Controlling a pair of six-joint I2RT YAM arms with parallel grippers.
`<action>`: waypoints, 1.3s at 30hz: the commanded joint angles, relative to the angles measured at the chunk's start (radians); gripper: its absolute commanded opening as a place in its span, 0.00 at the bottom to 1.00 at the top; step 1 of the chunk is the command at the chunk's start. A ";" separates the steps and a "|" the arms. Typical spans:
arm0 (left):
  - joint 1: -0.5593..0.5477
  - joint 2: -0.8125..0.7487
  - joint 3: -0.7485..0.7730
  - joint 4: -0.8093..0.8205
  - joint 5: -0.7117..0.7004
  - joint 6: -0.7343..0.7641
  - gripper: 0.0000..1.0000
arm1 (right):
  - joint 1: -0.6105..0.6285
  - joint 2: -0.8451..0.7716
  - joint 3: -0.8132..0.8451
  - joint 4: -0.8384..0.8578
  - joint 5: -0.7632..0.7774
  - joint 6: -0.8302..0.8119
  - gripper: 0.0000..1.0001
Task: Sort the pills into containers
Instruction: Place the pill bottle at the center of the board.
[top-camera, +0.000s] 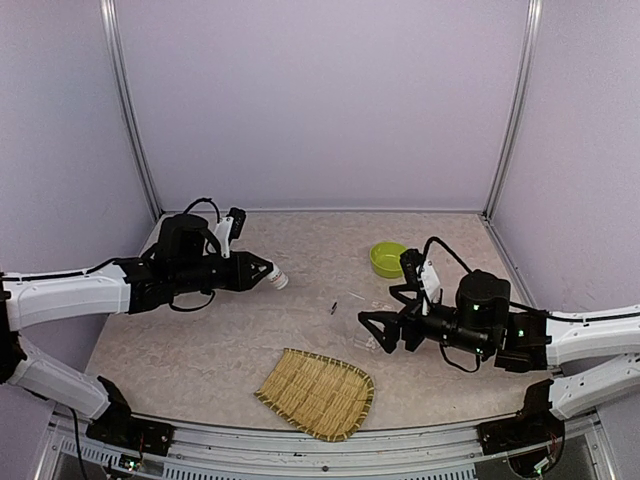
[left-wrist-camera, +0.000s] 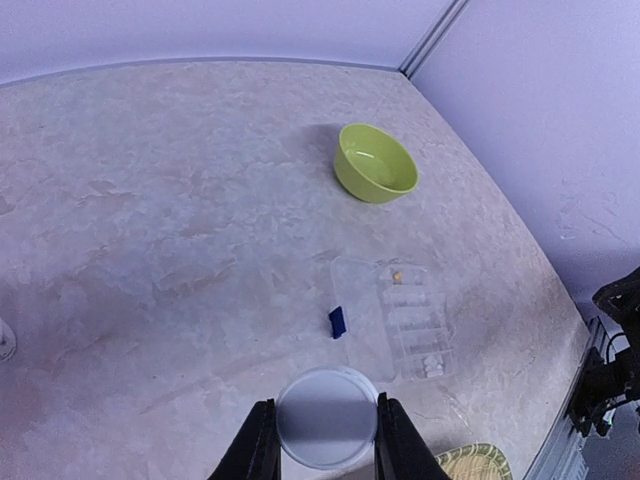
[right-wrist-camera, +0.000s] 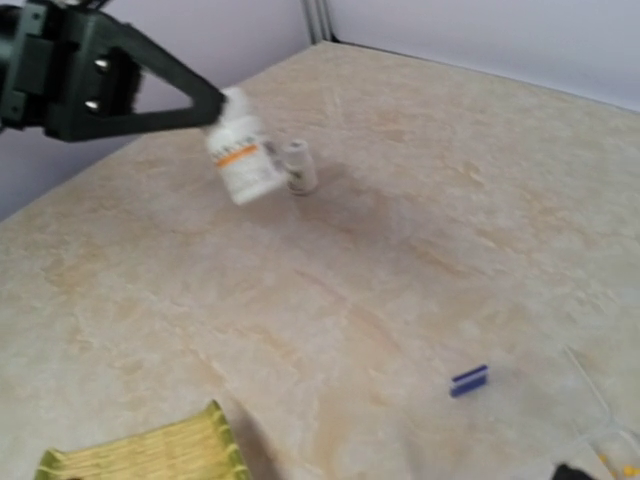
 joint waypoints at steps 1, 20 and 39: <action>0.042 -0.048 -0.034 -0.025 -0.035 0.019 0.14 | -0.012 0.021 0.030 -0.012 0.039 0.019 1.00; 0.176 -0.032 -0.110 -0.074 -0.183 -0.033 0.14 | -0.032 0.031 -0.007 0.001 0.039 0.039 1.00; 0.246 -0.002 -0.160 -0.059 -0.298 -0.039 0.11 | -0.049 -0.003 -0.048 0.007 0.033 0.055 1.00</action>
